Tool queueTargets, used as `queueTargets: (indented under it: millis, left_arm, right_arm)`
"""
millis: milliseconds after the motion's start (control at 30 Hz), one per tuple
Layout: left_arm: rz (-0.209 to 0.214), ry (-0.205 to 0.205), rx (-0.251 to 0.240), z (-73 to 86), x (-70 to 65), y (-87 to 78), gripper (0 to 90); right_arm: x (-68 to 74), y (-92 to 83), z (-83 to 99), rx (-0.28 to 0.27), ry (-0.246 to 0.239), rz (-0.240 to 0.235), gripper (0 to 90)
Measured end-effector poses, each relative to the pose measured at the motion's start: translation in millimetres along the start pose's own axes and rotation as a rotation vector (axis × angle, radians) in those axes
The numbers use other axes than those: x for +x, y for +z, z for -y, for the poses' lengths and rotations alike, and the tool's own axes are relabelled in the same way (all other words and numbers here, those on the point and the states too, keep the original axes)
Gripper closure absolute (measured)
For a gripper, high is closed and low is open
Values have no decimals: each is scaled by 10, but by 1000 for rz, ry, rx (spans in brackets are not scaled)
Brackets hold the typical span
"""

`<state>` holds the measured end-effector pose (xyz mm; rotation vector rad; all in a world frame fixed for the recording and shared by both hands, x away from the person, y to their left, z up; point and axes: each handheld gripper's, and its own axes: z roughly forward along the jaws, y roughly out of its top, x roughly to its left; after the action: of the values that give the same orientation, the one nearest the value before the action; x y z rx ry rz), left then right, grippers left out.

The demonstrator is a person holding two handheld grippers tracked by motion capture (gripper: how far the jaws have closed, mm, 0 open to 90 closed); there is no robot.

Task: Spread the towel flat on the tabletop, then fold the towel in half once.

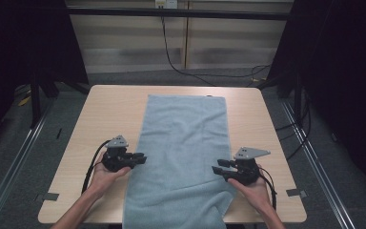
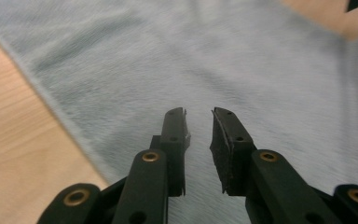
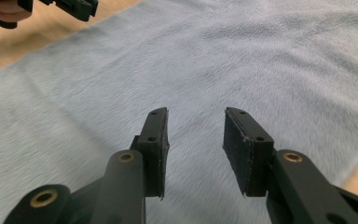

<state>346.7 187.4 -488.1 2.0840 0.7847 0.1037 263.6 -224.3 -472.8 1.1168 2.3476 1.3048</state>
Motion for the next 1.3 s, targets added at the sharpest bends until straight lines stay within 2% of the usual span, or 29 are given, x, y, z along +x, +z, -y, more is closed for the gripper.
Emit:
queueTargets:
  millis: [33, 133, 200, 233, 267, 333, 433, 467, 567, 633, 833, 933, 1033, 1133, 1300]
  left_arm:
    - [5, -10, 0, 3, 27, 48, 727]
    - [-15, -1, 48, 48, 63, 151, 690]
    - [-17, 3, 53, 67, 68, 166, 660]
    - [-18, 4, 50, 69, 60, 168, 660]
    - [-30, 24, 54, 70, 50, 169, 680]
    - [-48, 51, 62, 71, 25, 174, 709]
    - [-18, 35, 58, 90, 44, 163, 801]
    - [-7, 40, 58, 100, 59, 154, 825]
    - [-4, 45, 48, 142, 38, 122, 828]
    - [-4, 59, 51, 174, 0, 89, 827]
    - [18, 64, 51, 315, -125, -45, 828]
    - [49, 27, 35, 386, -145, -93, 828]
    - [47, 39, 40, 442, -203, -156, 827]
    - [53, 38, 51, 478, -288, -198, 827]
    - [63, 67, 80, 554, -451, -289, 828]
  right_arm:
    - [-22, 60, -14, 14, 3, 6, 598]
    - [-91, 241, -27, 59, -3, 16, 567]
    - [-155, 394, -39, 93, -10, 45, 528]
    - [-155, 394, -39, 93, -10, 45, 528]
    - [-203, 468, -47, 97, -3, 63, 502]
    - [-226, 499, -51, 104, -1, 72, 501]
    - [-288, 537, -81, 105, 13, 87, 493]
    - [-316, 545, -110, 96, 6, 113, 493]
    - [-335, 576, -106, 99, 16, 115, 494]
    - [-309, 608, -75, 111, 2, 124, 484]
    - [-184, 576, -32, 123, -30, 99, 473]
    - [-114, 517, 12, 129, -31, 72, 474]
    - [-46, 456, 63, 133, -43, 58, 477]
    - [-26, 399, 116, 121, -27, 33, 479]
    - [114, 322, 186, 128, -53, 32, 481]
